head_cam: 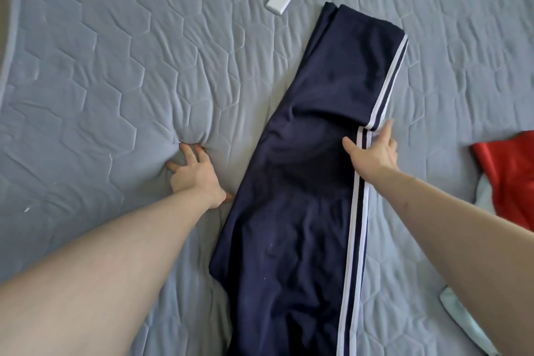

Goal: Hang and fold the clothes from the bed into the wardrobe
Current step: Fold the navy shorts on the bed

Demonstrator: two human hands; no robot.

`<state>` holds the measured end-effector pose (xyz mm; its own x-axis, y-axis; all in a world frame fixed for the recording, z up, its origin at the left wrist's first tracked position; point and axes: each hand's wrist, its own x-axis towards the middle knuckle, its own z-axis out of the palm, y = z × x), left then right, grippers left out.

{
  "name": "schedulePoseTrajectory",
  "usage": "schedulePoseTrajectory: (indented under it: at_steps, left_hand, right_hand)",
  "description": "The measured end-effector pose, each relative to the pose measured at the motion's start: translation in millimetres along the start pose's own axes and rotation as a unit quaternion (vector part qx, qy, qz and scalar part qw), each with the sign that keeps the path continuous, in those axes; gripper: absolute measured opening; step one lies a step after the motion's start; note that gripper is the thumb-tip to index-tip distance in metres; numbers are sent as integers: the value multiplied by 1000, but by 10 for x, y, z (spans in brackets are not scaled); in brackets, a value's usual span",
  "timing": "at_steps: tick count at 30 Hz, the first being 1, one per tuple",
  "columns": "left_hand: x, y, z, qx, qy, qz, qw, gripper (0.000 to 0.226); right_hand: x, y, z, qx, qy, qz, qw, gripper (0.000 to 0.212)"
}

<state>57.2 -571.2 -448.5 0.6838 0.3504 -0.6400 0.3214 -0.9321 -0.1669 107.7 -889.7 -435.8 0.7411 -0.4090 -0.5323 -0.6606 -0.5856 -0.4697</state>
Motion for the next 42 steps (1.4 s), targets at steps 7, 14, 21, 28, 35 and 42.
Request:
schedulePoseTrajectory:
  at_steps: [7, 14, 21, 28, 35, 42]
  left_hand:
    - [-101, -169, 101, -39, 6, 31, 999, 137]
    - [-971, -597, 727, -211, 42, 127, 968, 84]
    - [-2532, -873, 1550, -513, -140, -44, 846, 51]
    - [-3079, -882, 1826, -451, -329, -31, 829, 44]
    - [-3536, -1117, 1805, -346, -384, -59, 854, 84]
    - [-3908, -1323, 1529, -407, -356, -71, 838, 61]
  right_hand:
    - [-1182, 934, 266, 35, -58, 64, 996, 80]
    - [-2481, 1736, 501, 92, -168, 138, 972, 39]
    - [-3462, 2071, 509, 197, -212, 259, 922, 19]
    - [-3749, 2095, 387, 267, -237, 305, 883, 21]
    - [-4263, 2182, 335, 246, -235, 323, 883, 29]
    - [-4618, 2090, 114, 258, -249, 345, 867, 20]
